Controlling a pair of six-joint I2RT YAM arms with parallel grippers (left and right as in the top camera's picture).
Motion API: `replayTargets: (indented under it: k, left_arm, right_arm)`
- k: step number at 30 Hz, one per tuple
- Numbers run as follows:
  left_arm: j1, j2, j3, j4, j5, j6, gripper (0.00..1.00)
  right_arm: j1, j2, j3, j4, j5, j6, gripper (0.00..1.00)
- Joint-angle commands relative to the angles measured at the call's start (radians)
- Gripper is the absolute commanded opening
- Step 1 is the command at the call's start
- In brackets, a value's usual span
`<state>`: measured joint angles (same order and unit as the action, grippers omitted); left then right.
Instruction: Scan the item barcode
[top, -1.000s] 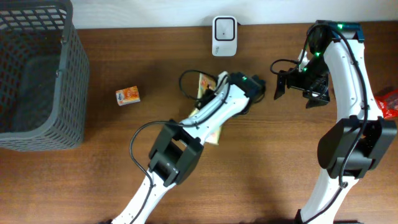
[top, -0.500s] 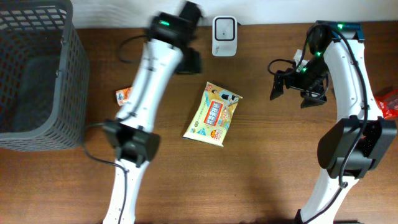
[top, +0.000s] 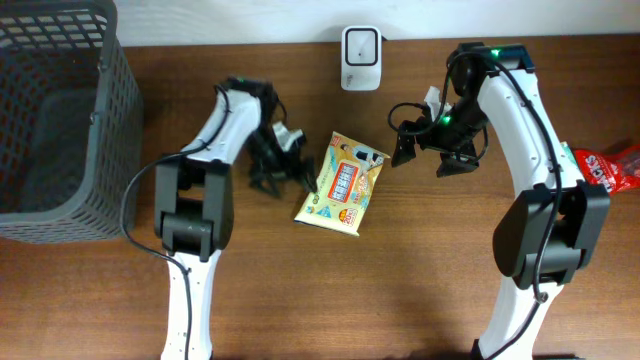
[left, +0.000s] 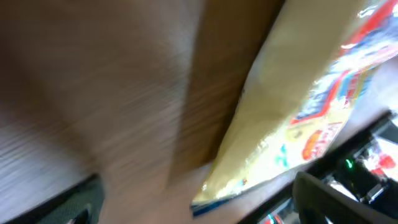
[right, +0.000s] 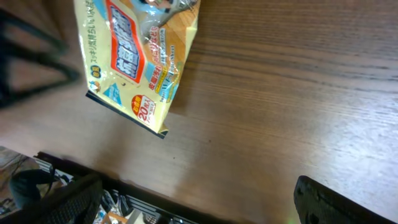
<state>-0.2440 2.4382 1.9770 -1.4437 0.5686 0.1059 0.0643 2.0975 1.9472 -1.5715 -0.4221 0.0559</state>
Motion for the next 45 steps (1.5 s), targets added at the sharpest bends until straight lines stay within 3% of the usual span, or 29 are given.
replayTargets:
  k: [1,6,8,9,10,12,13,14,16,20,24,29,34,35,37,39,44,45]
  left_arm:
    - [0.000,-0.024,-0.188,0.097,0.220,0.152,0.99]
    - [-0.017,-0.024,-0.333,0.237,0.361,0.158,0.97]
    - [-0.036,-0.024,-0.371,0.307,0.414,0.157,0.92]
    - [-0.044,-0.024,-0.381,0.335,0.415,0.147,0.85]
    - [-0.050,-0.024,-0.385,0.357,0.411,0.127,0.74]
    - [-0.055,-0.024,-0.385,0.383,0.411,0.080,0.35]
    - [-0.055,-0.024,-0.384,0.393,0.399,0.046,0.10]
    - [-0.052,-0.024,-0.377,0.393,0.346,-0.011,0.00]
    - [-0.048,-0.027,-0.347,0.365,0.223,-0.090,0.00]
    - [-0.047,-0.044,-0.227,0.243,0.097,-0.097,0.00]
    - [-0.051,-0.093,-0.015,0.114,-0.170,-0.211,0.00]
    - [-0.051,-0.139,0.341,-0.097,-0.788,-0.479,0.00]
    - [-0.055,-0.139,0.526,-0.225,-1.249,-0.610,0.00]
    - [-0.061,-0.139,0.528,-0.236,-1.297,-0.614,0.00]
    - [-0.075,-0.135,0.504,-0.245,-1.254,-0.613,0.01]
    - [-0.109,-0.132,0.444,-0.245,-1.242,-0.605,0.16]
    - [-0.240,-0.131,0.269,-0.188,-1.230,-0.605,0.20]
    - [-0.271,-0.131,0.235,-0.174,-1.231,-0.605,0.70]
  right_arm:
    - [-0.006,-0.006,-0.003,-0.003,-0.031,-0.027,0.98]
    - [-0.006,-0.006,-0.003,0.009,-0.031,-0.026,0.98]
    - [-0.006,-0.006,-0.003,0.010,-0.031,-0.026,0.98]
    - [-0.006,-0.006,-0.003,0.010,-0.031,-0.026,0.99]
    - [-0.006,-0.006,-0.003,0.010,-0.030,-0.027,0.99]
    - [-0.006,-0.006,-0.003,0.010,-0.030,-0.027,0.98]
    - [-0.006,-0.006,-0.003,0.010,-0.029,-0.027,0.98]
    - [-0.006,-0.006,-0.003,0.013,-0.029,-0.027,0.98]
    - [-0.006,-0.006,-0.003,0.017,-0.029,-0.027,0.98]
    - [-0.006,-0.006,-0.003,0.020,-0.011,-0.027,0.99]
    - [-0.005,-0.006,-0.004,0.028,-0.012,-0.026,0.98]
    - [-0.006,-0.005,-0.029,0.049,-0.012,-0.026,0.98]
    - [-0.006,-0.004,-0.031,0.065,-0.012,-0.026,0.99]
    - [-0.006,-0.004,-0.031,0.066,-0.012,-0.026,0.98]
    - [-0.006,-0.004,-0.031,0.066,-0.012,-0.026,0.99]
    - [-0.006,-0.004,-0.031,0.066,-0.012,-0.027,0.98]
    - [-0.006,-0.004,-0.031,0.069,-0.012,-0.026,0.98]
    - [-0.006,-0.004,-0.031,0.069,-0.013,-0.026,0.98]
